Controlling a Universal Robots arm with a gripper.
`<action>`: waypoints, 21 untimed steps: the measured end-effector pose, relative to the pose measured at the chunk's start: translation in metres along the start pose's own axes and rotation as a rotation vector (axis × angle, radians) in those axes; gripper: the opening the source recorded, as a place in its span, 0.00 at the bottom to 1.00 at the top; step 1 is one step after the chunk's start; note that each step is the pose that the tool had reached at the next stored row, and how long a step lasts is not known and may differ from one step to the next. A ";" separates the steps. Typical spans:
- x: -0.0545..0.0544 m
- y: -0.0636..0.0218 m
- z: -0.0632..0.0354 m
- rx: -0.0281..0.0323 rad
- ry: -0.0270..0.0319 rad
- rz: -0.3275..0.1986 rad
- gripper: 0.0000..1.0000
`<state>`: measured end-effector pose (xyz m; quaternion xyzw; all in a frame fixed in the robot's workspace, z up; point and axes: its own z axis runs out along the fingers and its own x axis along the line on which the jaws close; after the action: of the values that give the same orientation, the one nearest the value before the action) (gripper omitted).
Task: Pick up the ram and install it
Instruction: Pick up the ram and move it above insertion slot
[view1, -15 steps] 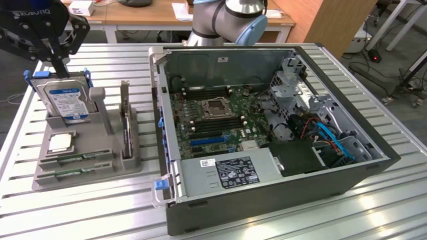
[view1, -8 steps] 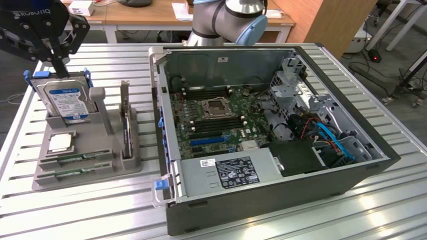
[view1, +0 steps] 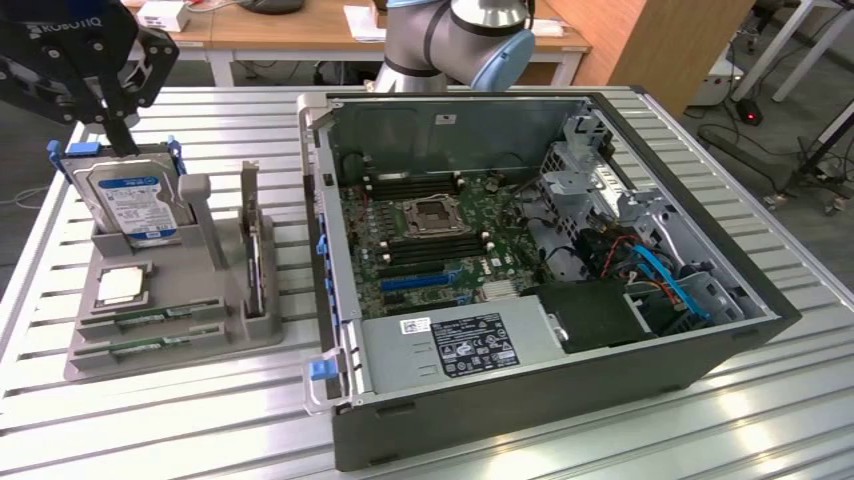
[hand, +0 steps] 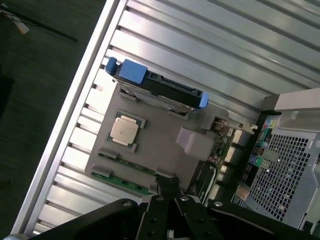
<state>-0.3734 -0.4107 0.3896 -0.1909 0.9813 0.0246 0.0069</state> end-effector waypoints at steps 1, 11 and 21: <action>0.000 0.0000 0.0000 -0.0003 0.0005 -0.012 0.09; 0.000 0.0000 0.0000 -0.0025 0.0050 -0.108 0.09; 0.000 0.0000 0.0000 -0.0036 0.0072 -0.158 0.09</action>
<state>-0.3734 -0.4107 0.3896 -0.2680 0.9631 0.0251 0.0049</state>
